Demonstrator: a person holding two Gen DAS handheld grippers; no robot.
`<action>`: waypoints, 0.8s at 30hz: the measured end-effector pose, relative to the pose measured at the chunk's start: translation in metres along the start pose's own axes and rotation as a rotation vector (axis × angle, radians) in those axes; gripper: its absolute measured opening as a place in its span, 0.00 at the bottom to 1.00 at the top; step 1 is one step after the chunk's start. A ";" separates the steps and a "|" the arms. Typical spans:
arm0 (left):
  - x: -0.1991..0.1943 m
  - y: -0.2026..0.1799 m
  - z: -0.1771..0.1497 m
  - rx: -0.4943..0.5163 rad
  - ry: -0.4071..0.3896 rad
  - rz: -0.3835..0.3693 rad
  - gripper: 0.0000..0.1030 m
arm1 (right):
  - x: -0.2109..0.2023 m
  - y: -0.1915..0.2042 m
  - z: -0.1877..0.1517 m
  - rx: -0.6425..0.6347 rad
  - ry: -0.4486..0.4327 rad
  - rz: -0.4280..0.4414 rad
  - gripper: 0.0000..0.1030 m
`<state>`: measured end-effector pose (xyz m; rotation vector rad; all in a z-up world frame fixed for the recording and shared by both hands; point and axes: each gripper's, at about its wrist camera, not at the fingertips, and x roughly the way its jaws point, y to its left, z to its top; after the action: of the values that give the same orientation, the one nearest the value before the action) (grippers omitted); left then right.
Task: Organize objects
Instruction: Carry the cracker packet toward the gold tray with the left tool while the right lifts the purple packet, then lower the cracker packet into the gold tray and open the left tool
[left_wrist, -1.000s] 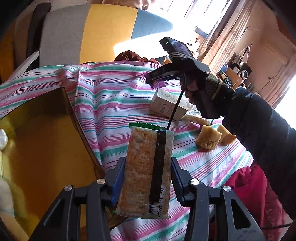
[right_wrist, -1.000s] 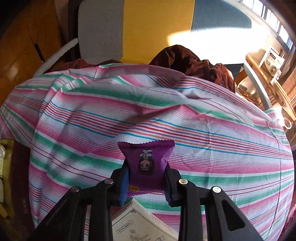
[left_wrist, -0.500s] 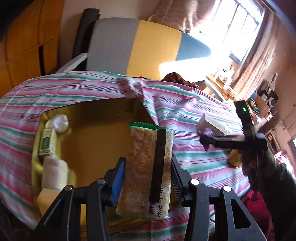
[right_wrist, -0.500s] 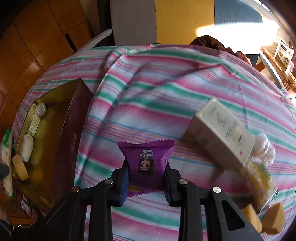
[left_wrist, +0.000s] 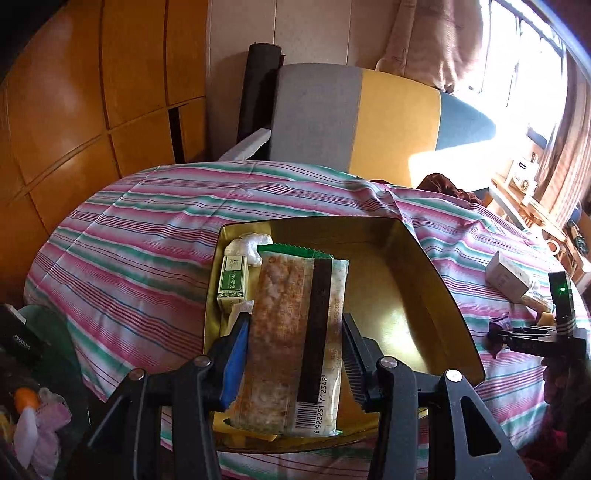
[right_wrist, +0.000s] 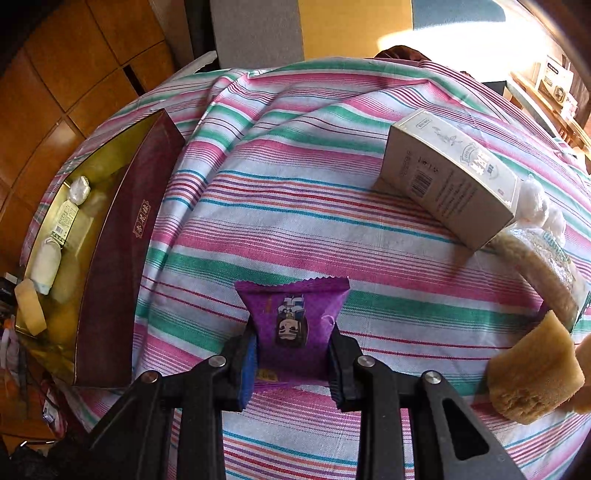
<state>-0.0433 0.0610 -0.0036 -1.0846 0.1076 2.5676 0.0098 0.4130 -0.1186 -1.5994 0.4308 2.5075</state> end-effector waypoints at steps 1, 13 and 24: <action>-0.001 -0.001 0.000 0.000 0.001 0.001 0.46 | -0.001 -0.001 0.000 0.005 -0.002 0.006 0.30; 0.008 -0.014 -0.001 0.021 0.036 -0.006 0.46 | 0.000 -0.003 0.001 -0.020 -0.008 -0.004 0.30; 0.073 0.008 0.043 -0.142 0.198 -0.188 0.46 | 0.000 0.001 0.001 -0.046 -0.010 -0.020 0.30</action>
<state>-0.1228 0.0830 -0.0259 -1.3324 -0.1245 2.3260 0.0084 0.4124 -0.1175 -1.5982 0.3569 2.5280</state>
